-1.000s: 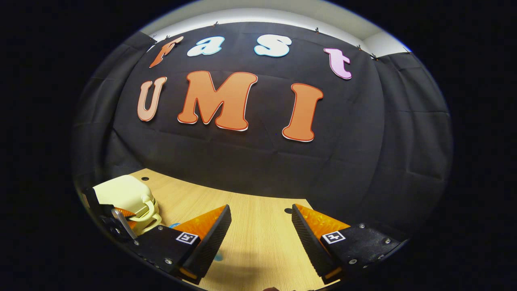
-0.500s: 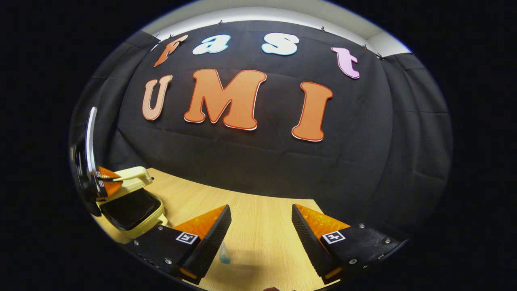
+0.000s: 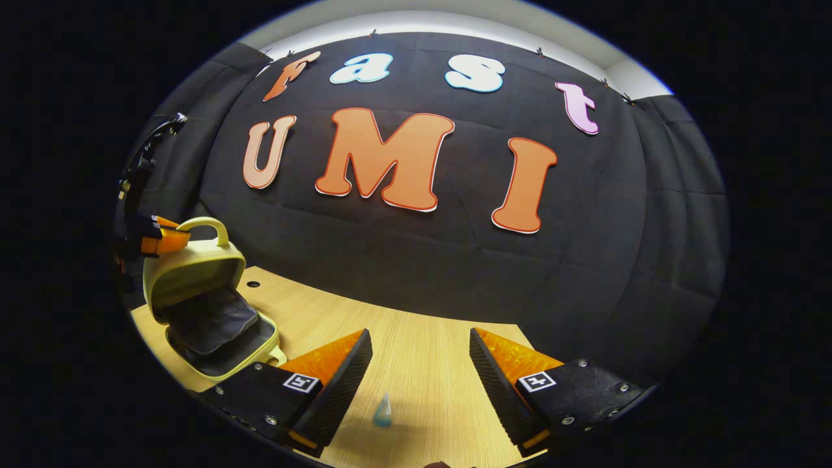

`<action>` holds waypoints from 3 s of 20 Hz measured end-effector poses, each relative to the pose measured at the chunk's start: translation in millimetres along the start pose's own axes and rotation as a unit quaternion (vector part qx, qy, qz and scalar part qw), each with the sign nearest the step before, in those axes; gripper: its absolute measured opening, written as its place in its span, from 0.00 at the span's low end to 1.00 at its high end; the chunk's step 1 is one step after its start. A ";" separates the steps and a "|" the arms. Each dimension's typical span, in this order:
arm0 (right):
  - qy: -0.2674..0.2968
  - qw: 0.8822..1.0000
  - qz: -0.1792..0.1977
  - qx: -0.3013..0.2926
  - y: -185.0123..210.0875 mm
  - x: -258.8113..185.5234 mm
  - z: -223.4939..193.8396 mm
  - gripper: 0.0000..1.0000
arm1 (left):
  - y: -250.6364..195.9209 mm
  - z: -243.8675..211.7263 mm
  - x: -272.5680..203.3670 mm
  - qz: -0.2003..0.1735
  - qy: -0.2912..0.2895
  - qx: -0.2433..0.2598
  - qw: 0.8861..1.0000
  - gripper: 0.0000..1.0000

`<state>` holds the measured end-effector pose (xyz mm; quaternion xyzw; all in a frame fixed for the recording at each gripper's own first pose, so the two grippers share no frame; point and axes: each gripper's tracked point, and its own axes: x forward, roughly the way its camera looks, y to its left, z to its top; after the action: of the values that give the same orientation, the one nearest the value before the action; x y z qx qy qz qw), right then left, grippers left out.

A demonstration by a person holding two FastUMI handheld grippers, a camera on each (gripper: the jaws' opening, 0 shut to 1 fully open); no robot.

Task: First open the suitcase, pack the skin care products into it, and then close the suitcase.

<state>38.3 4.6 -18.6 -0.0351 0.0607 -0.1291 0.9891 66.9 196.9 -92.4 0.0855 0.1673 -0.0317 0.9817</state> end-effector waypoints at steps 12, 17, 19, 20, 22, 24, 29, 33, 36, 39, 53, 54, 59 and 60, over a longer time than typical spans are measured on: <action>0.007 1.000 0.005 0.002 59.7 6.5 14.0 0.96 | 170.6 -39.2 21.4 0.071 0.023 -0.055 0.996 0.01; 0.016 1.000 -0.002 0.005 78.9 5.7 13.6 0.96 | 228.9 -87.5 34.7 0.098 0.067 -0.063 0.991 0.01; 0.020 1.000 -0.003 0.003 84.6 6.3 13.1 0.96 | 248.2 -113.4 40.7 0.102 0.085 -0.082 0.988 0.01; 0.023 1.000 -0.003 0.002 87.9 6.3 13.9 0.95 | 259.0 -125.6 43.7 0.110 0.094 -0.089 0.985 0.01; 0.026 1.000 -0.005 -0.006 91.2 3.9 13.5 0.95 | 270.5 -151.0 49.9 0.117 0.111 -0.101 0.982 0.01; 0.028 1.000 -0.007 -0.010 92.3 3.1 15.1 0.95 | 281.6 -172.4 53.5 0.122 0.126 -0.105 0.979 0.01; 0.041 0.999 -0.009 -0.014 96.5 1.5 10.1 0.96 | 294.8 -227.7 60.9 0.131 0.167 -0.127 0.969 0.01; 0.047 0.999 -0.011 -0.011 99.2 1.9 6.5 0.95 | 305.4 -260.2 60.3 0.165 0.200 -0.133 0.957 0.10; 0.049 0.999 -0.007 -0.012 100.8 -0.1 4.5 0.96 | 303.2 -252.8 69.1 0.184 0.186 -0.132 0.956 0.16; 0.050 0.999 0.000 -0.011 98.3 2.0 2.2 0.96 | 297.6 -226.6 59.5 0.181 0.155 -0.121 0.963 0.23; 0.049 0.998 0.040 0.003 66.0 10.0 -22.0 0.96 | 138.8 -70.9 27.7 0.110 0.004 -0.106 0.988 0.96; 0.050 0.998 0.042 0.003 64.3 10.3 -25.8 0.96 | 123.0 -62.6 26.3 0.099 -0.003 -0.106 0.989 0.96; 0.061 0.997 0.055 0.003 48.0 5.5 -45.1 0.96 | 25.9 -31.7 22.0 0.031 -0.026 -0.109 0.993 0.96; 0.064 0.996 0.058 0.003 45.2 4.0 -50.3 0.96 | 3.3 -28.8 19.5 0.014 -0.026 -0.108 0.994 0.96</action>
<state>47.0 44.5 -72.6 -0.0205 0.1255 -0.0742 0.9891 76.3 204.6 -125.2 -0.0192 0.1427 -0.0016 0.9896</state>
